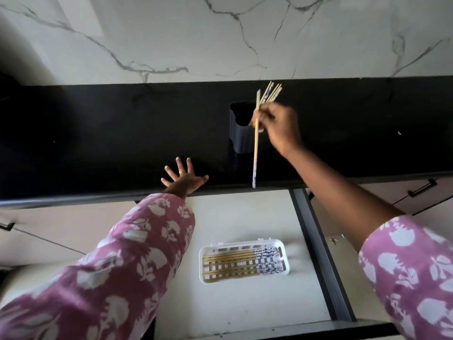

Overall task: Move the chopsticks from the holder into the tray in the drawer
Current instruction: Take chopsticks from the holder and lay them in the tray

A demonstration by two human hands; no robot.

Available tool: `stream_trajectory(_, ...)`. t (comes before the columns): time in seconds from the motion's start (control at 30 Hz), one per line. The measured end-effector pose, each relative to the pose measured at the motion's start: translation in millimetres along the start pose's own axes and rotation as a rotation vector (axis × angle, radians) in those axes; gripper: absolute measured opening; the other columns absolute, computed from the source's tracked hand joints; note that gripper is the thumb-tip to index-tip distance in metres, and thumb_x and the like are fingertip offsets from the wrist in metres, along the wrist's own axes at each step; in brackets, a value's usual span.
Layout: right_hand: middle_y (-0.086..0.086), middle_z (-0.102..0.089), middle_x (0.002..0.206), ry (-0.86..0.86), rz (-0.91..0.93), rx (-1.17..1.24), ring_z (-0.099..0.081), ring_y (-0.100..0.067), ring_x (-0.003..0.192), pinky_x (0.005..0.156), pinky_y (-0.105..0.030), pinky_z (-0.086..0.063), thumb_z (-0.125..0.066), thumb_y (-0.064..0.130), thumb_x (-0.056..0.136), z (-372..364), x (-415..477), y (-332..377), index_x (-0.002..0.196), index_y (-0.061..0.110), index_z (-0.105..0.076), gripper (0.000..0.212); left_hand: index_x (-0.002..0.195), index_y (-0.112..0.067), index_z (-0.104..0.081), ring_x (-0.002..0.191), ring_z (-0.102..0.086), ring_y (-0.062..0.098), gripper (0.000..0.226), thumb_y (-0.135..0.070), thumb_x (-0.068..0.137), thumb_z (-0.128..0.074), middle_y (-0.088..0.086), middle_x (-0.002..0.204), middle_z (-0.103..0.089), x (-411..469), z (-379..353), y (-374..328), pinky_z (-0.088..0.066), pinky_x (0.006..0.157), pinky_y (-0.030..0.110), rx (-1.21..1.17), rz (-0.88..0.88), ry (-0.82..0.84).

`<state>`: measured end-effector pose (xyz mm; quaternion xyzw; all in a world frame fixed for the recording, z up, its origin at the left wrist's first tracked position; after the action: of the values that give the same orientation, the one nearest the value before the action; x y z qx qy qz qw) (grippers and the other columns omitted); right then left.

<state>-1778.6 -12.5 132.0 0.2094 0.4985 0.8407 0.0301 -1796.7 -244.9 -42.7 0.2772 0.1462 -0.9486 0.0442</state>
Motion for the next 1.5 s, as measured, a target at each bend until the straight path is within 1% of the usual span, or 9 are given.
stream_trajectory(0.2, -0.024, -0.073, 0.08, 0.389, 0.008, -0.172, -0.068, -0.02, 0.071, 0.066, -0.031, -0.049, -0.066, 0.005, 0.083, -81, -89, -42, 0.09, -0.006, -0.07, 0.014, 0.151, -0.031, 0.012, 0.142, 0.024, 0.041, 0.087, -0.065, 0.088, -0.04, -0.003, 0.156, 0.029, 6, 0, 0, 0.005, 0.112, 0.061, -0.002, -0.011, 0.002)
stream_trajectory(0.37, -0.016, -0.073, 0.097, 0.84, 0.104, -0.426, -0.067, -0.03, 0.09, 0.074, -0.03, -0.046, -0.055, 0.012, 0.091, -135, -167, -81, 0.094, 0.002, -0.069, 0.017, 0.151, -0.03, 0.012, 0.141, 0.023, 0.042, 0.087, -0.065, 0.089, -0.039, -0.002, 0.156, 0.029, 9, 0, 0, 0.004, 0.112, 0.062, 0.01, -0.015, 0.011)
stream_trajectory(0.7, -0.021, -0.058, 0.124, 1.259, 0.455, -0.877, -0.052, -0.034, 0.121, 0.095, -0.042, -0.044, -0.035, 0.006, 0.097, -174, -277, -125, 0.119, -0.003, -0.054, 0.031, 0.15, -0.03, 0.013, 0.14, 0.023, 0.045, 0.087, -0.064, 0.089, -0.04, 0.0, 0.155, 0.03, 17, -1, -3, 0.002, 0.111, 0.064, 0.018, 0.001, 0.018)
stream_trajectory(0.93, -0.02, -0.066, 0.107, 1.269, 0.42, -0.874, -0.061, -0.036, 0.101, 0.075, -0.038, -0.049, -0.04, -0.001, 0.091, -193, -291, -151, 0.106, 0.0, -0.06, 0.025, 0.15, -0.031, 0.014, 0.141, 0.023, 0.044, 0.088, -0.064, 0.089, -0.04, -0.001, 0.154, 0.032, 18, 1, -3, 0.001, 0.111, 0.063, 0.025, 0.015, 0.022)
stream_trajectory(1.17, -0.018, -0.063, 0.111, 1.271, 0.457, -0.949, -0.06, -0.036, 0.104, 0.077, -0.04, -0.051, -0.043, -0.004, 0.089, -194, -296, -162, 0.111, 0.001, -0.058, 0.027, 0.149, -0.032, 0.015, 0.141, 0.024, 0.043, 0.087, -0.064, 0.09, -0.04, -0.002, 0.153, 0.034, 19, 1, -4, 0.001, 0.111, 0.063, 0.017, 0.011, 0.033)
stream_trajectory(1.23, -0.007, -0.071, 0.086, 1.244, 0.509, -0.953, -0.069, -0.025, 0.08, 0.06, -0.027, -0.054, -0.068, 0.006, 0.074, -192, -294, -157, 0.088, 0.01, -0.069, 0.015, 0.149, -0.032, 0.016, 0.141, 0.024, 0.043, 0.087, -0.064, 0.089, -0.04, -0.002, 0.153, 0.034, 19, 1, -4, 0.001, 0.111, 0.063, 0.018, 0.014, 0.035)
stream_trajectory(1.3, 0.003, -0.065, 0.053, 1.177, 0.555, -0.933, -0.064, -0.012, 0.048, 0.038, -0.014, -0.043, -0.08, 0.019, 0.052, -191, -289, -158, 0.056, 0.017, -0.067, 0.014, 0.149, -0.033, 0.016, 0.141, 0.024, 0.043, 0.088, -0.064, 0.089, -0.04, -0.002, 0.153, 0.034, 19, 1, -4, 0.001, 0.112, 0.063, 0.02, 0.016, 0.034)
stream_trajectory(1.4, 0.004, -0.061, 0.05, 1.03, 0.54, -0.852, -0.061, -0.011, 0.046, 0.039, -0.016, -0.043, -0.047, 0.017, 0.066, -180, -270, -155, 0.054, 0.018, -0.064, 0.02, 0.149, -0.032, 0.016, 0.141, 0.024, 0.043, 0.088, -0.064, 0.089, -0.04, -0.002, 0.154, 0.034, 18, 2, -4, 0.0, 0.112, 0.063, 0.017, 0.015, 0.032)
stream_trajectory(1.5, 0.004, -0.063, 0.057, 0.812, 0.644, -0.775, -0.061, -0.014, 0.052, 0.046, -0.018, -0.047, -0.052, 0.011, 0.071, -159, -239, -137, 0.064, 0.018, -0.067, 0.018, 0.149, -0.032, 0.015, 0.141, 0.024, 0.043, 0.088, -0.064, 0.089, -0.04, -0.002, 0.154, 0.034, 16, 2, -4, 0.001, 0.111, 0.063, 0.006, 0.003, 0.032)
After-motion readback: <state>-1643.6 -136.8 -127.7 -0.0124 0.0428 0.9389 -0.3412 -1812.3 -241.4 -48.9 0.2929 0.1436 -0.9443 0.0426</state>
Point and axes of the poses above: each hand's wrist, its own x-axis towards the middle knuckle, its own z-axis out of the back of the hand, y = z × x, the point moved 6 cm from there along x, towards the middle knuckle
